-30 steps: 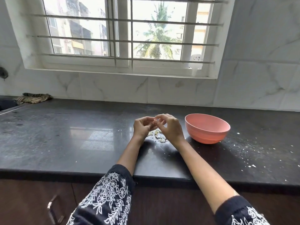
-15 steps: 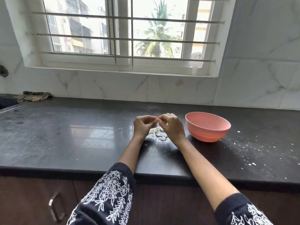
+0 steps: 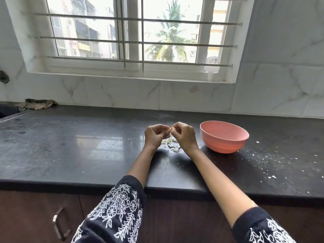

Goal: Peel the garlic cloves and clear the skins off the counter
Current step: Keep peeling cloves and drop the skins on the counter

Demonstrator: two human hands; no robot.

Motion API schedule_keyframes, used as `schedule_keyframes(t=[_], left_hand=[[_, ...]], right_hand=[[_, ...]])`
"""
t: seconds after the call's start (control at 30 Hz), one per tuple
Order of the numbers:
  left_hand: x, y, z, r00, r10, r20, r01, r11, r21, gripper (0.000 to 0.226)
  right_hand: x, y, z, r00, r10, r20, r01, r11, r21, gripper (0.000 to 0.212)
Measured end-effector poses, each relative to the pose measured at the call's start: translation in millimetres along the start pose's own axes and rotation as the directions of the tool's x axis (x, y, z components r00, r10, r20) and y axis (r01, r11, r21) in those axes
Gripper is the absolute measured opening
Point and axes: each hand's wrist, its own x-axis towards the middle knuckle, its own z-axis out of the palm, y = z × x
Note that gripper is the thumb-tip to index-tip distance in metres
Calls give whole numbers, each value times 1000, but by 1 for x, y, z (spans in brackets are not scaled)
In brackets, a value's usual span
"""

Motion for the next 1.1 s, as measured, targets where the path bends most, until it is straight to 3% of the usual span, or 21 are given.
schedule_keyframes(t=[0.2,0.53,0.8,0.97,1.1], left_hand=[[1,2,2,999,-44,-16,43,997,-71,11],[-2,10,2,987,-154,-40,131,932,-339,11],[0,12,1,972,-217,-95,158,893,-420,17],[-1,13,2,968,-237,-82,188,904,-384,17],[-1,13,1,973,-220,-75,176,908,-381,16]], right_hand=[[1,-1,1,996,84,4,-84,989,122,9],[4,6,4,995,91,-38,-88,992,86,9],[6,8,3,993,80,-84,-71,992,104,9],[4,9,5,994,0,-113,-1,1000,-4,24],[3,9,3,993,23,-114,-33,995,-90,34]])
